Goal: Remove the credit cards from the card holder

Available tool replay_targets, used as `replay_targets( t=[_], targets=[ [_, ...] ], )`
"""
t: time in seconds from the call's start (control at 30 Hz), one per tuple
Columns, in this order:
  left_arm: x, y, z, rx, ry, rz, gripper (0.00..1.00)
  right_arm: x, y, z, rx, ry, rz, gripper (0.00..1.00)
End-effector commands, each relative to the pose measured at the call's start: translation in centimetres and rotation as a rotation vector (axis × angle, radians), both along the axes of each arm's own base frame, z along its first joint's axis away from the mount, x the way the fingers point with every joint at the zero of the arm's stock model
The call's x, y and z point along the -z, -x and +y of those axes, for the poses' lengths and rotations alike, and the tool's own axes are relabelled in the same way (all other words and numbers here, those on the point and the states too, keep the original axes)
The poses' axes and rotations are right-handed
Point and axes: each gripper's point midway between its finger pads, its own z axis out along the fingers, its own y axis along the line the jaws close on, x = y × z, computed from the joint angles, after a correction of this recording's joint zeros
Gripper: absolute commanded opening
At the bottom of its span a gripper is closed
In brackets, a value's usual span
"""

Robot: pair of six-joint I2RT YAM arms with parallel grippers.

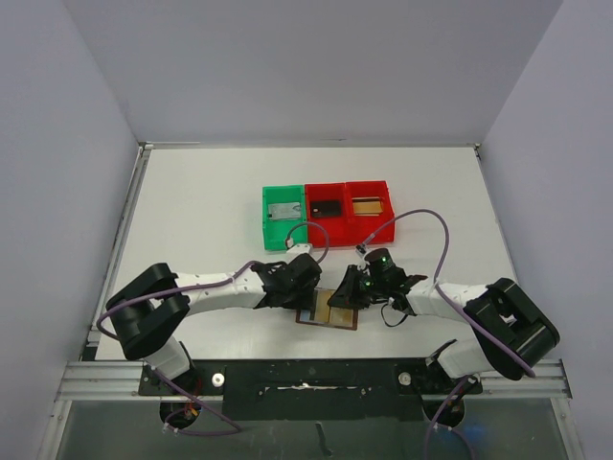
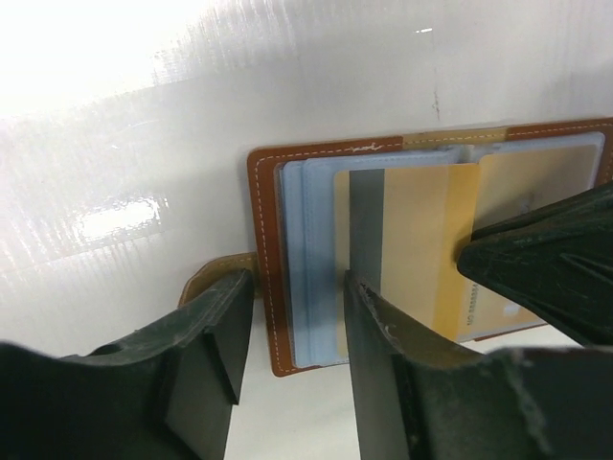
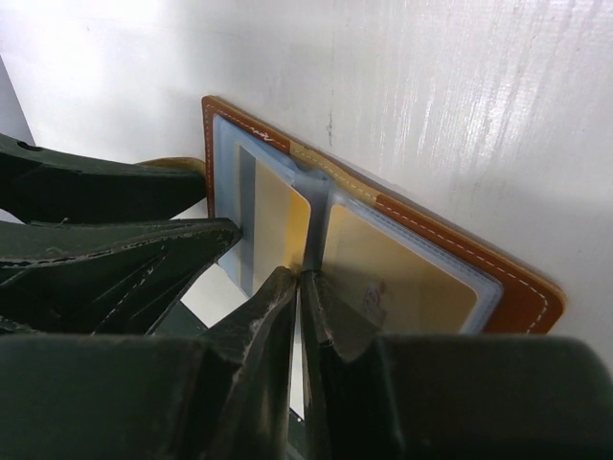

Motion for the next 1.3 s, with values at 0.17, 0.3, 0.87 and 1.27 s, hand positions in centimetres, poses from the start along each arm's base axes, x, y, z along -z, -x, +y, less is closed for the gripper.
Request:
replay_targets(
  t=[0.17,0.3,0.87,1.27],
  targets=[
    [3.5,2.5,2.6,0.017,-0.161,0.065,0.3,-1.0,-0.7,0.4,0.028,-0.048,-0.043,0.1],
    [3.6,2.5,2.7,0.016,-0.169,0.065,0.29,-0.8,-0.6,0.1,0.065,-0.056,-0.035,0.2],
    [3.7,2.7,2.4,0.018,-0.166,0.072,0.26,0.4,-0.1,0.9,0.075,-0.01,-0.015,0.14],
    [3.7,2.6,2.5,0.013,-0.173,0.07,0.25,-0.9,0.2,-0.9,0.069,-0.035,-0.056,0.13]
  ],
)
